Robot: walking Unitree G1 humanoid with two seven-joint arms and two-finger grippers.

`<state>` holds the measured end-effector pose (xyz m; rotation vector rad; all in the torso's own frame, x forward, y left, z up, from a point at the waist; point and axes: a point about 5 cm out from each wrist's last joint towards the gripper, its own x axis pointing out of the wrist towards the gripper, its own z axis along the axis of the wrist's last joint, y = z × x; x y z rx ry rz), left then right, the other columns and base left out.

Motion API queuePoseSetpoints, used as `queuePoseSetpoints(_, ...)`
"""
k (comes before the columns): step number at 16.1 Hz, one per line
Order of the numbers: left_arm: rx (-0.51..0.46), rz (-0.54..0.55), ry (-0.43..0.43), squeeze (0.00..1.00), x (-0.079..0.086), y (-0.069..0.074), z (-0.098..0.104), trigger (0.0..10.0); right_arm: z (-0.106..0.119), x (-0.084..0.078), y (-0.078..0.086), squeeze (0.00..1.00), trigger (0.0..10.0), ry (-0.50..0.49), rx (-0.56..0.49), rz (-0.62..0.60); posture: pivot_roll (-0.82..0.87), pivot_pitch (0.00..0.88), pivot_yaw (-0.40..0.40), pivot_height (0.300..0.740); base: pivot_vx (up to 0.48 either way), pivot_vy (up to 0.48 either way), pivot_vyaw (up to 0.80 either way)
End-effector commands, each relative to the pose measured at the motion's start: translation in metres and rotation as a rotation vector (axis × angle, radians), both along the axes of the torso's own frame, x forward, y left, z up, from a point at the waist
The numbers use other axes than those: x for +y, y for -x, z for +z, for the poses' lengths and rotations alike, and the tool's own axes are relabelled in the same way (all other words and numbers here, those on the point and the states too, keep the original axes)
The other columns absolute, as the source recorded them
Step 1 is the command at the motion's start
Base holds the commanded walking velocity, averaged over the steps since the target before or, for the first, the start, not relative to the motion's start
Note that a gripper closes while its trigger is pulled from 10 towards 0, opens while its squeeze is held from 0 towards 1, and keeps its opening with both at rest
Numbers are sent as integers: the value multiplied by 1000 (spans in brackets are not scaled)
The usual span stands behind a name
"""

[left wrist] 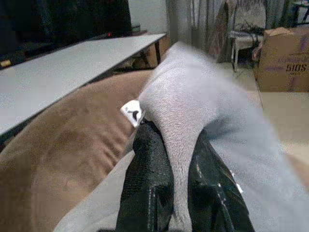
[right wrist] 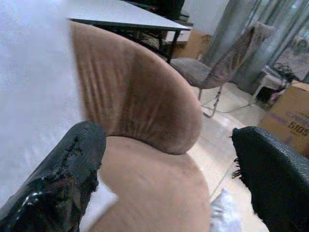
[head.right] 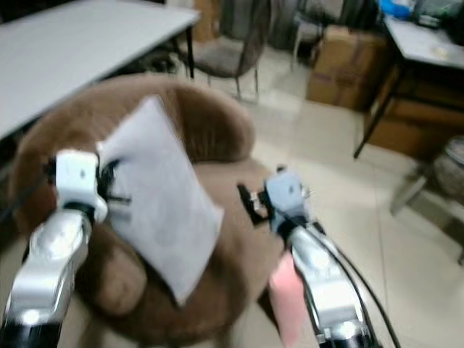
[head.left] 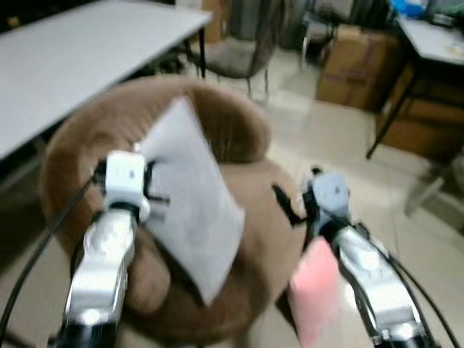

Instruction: Move the pillow to the sofa from floor

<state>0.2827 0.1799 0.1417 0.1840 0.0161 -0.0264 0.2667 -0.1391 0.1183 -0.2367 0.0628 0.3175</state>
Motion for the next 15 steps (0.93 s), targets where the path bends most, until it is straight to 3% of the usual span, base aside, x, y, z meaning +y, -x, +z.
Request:
queuePoseSetpoints(1,-72,-49,6,0,-14,-7,14,10000,0,-13,0,0,10000,15,-5,-41,47,0,-12,740,319,0,0)
queuePoseSetpoints(4,-45,-79,8,0,-22,-19,12,10000,0,-13,1,0,10000,15,-6,-46,40,0,-7,740,92,0,0)
queuePoseSetpoints(9,-55,-198,4,0,-44,-56,13,10000,3,-19,0,0,10000,31,4,-53,-3,0,4,740,0,0,0)
queuePoseSetpoints(12,8,-121,-44,0,-49,-89,9,10000,2,-27,1,0,10000,37,65,30,-19,0,15,740,0,0,0)
queuePoseSetpoints(15,35,-5,-83,0,-44,-103,8,10000,6,-31,1,0,10000,71,75,115,-42,0,30,740,0,0,0)
